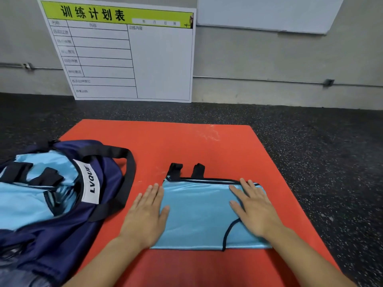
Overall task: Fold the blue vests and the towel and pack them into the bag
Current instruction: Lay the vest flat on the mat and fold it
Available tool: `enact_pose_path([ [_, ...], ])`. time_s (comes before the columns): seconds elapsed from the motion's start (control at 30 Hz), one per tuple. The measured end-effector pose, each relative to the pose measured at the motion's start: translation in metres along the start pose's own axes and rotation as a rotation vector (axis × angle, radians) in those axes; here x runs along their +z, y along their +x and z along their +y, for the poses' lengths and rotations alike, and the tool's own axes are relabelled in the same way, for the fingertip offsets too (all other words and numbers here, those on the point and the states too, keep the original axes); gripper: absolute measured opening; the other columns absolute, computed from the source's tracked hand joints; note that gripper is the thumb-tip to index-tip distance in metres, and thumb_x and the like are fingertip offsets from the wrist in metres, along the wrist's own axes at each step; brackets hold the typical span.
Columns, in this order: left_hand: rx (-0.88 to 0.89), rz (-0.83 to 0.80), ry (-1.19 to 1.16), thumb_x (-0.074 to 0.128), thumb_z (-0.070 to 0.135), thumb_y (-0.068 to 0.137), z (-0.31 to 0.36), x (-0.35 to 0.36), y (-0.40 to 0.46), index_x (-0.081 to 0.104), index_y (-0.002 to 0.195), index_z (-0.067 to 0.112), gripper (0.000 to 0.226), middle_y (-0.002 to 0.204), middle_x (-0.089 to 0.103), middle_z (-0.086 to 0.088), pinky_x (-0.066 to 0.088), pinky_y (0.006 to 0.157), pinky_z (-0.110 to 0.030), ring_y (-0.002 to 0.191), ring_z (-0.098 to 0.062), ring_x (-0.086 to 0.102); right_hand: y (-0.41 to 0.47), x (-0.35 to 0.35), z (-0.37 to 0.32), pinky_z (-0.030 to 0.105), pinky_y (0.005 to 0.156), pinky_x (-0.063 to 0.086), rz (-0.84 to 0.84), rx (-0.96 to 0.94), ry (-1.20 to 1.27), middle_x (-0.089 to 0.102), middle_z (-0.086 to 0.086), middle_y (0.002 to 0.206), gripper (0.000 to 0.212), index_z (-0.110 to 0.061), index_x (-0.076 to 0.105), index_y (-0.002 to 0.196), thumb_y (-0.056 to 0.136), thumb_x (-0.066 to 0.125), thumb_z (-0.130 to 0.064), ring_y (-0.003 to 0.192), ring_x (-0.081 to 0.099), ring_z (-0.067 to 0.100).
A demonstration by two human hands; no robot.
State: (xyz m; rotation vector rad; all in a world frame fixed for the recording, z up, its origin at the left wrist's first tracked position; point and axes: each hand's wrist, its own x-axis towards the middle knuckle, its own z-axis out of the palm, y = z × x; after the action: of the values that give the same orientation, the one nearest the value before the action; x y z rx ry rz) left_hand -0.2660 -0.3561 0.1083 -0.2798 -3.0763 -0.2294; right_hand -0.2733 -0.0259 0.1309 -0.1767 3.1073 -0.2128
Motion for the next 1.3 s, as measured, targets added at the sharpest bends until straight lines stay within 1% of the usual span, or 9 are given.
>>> enact_pose_path([
  [0.07,-0.033,-0.022,-0.053,-0.012,0.066,0.078,-0.013,-0.013,-0.007,0.009,0.163,0.019,0.099,0.17,0.003,0.002,-0.002,0.124,-0.029,0.156,-0.012,0.0,0.012,-0.01,-0.01,0.031,0.123,-0.012,-0.003,-0.061,0.072,0.003,0.002,0.171,0.063,-0.045,0.035,0.154,0.096,0.023,-0.068,0.158,-0.007,0.015],
  [0.13,-0.017,-0.002,-0.115,-0.009,0.067,0.079,-0.011,-0.024,-0.016,0.012,0.163,0.021,0.098,0.17,0.005,0.003,-0.001,0.124,-0.027,0.156,-0.011,0.002,0.028,-0.013,-0.027,0.032,0.123,-0.013,-0.051,-0.171,0.227,0.009,0.0,0.171,0.04,-0.052,0.048,0.143,0.103,0.046,-0.052,0.157,-0.007,0.012],
  [0.2,0.048,0.014,-0.17,-0.007,0.067,0.082,-0.002,-0.03,-0.023,0.012,0.163,0.022,0.094,0.169,0.005,0.004,-0.004,0.124,-0.024,0.156,-0.009,0.002,0.043,-0.01,-0.042,0.036,0.124,-0.013,-0.114,-0.239,0.332,0.017,-0.006,0.169,0.034,-0.055,0.056,0.134,0.103,0.054,-0.043,0.157,-0.005,0.01],
  [0.4,0.101,0.05,-0.164,-0.005,0.065,0.084,0.004,-0.038,-0.012,0.011,0.163,0.019,0.092,0.169,0.008,0.002,-0.005,0.124,-0.025,0.156,-0.009,0.003,0.069,-0.005,-0.055,0.042,0.126,-0.005,-0.141,-0.188,0.293,0.036,-0.013,0.155,0.039,-0.048,0.053,0.14,0.105,0.051,-0.031,0.149,0.022,0.012],
  [0.6,0.133,0.105,-0.17,-0.003,0.064,0.087,0.0,-0.043,0.001,0.011,0.162,0.019,0.089,0.169,0.011,0.003,-0.005,0.123,-0.024,0.156,-0.008,0.002,0.074,-0.005,-0.041,0.041,0.121,0.02,-0.054,0.011,0.071,0.036,-0.005,0.156,0.049,-0.043,0.038,0.153,0.105,0.043,-0.046,0.145,0.029,0.022],
  [0.77,0.13,0.095,-0.177,-0.007,0.066,0.085,0.001,-0.041,-0.004,0.01,0.163,0.02,0.092,0.169,0.008,0.005,-0.007,0.122,-0.024,0.155,-0.007,-0.001,0.045,-0.008,-0.007,0.043,0.116,0.028,0.022,0.143,0.0,0.043,-0.003,0.15,0.047,-0.051,0.04,0.149,0.102,0.042,-0.054,0.139,0.038,0.022],
  [1.03,0.191,0.066,-0.211,-0.016,0.082,0.079,0.014,-0.037,-0.023,0.016,0.162,0.021,0.108,0.168,0.015,0.005,-0.003,0.123,-0.024,0.155,-0.008,0.006,-0.025,-0.012,0.028,0.041,0.107,0.036,0.031,0.169,-0.046,0.048,-0.003,0.145,0.045,-0.051,0.043,0.147,0.103,0.043,-0.045,0.133,0.044,0.022],
  [1.17,0.325,0.002,-0.199,-0.018,0.081,0.079,0.014,-0.03,-0.044,0.009,0.162,0.026,0.104,0.165,0.003,0.014,-0.005,0.124,-0.022,0.154,-0.002,-0.002,-0.062,-0.012,0.031,0.039,0.101,0.041,0.045,0.117,-0.012,0.055,-0.01,0.132,0.044,-0.051,0.044,0.145,0.102,0.045,-0.041,0.121,0.052,0.02],
  [1.3,0.44,-0.031,-0.231,0.007,0.078,0.091,0.026,-0.024,-0.064,0.013,0.162,0.029,0.087,0.167,0.008,0.014,-0.001,0.125,-0.023,0.152,0.004,-0.005,-0.094,-0.013,0.028,0.036,0.098,0.04,0.038,0.055,0.051,0.056,-0.017,0.121,0.045,-0.052,0.042,0.146,0.102,0.045,-0.042,0.12,0.053,0.015],
])
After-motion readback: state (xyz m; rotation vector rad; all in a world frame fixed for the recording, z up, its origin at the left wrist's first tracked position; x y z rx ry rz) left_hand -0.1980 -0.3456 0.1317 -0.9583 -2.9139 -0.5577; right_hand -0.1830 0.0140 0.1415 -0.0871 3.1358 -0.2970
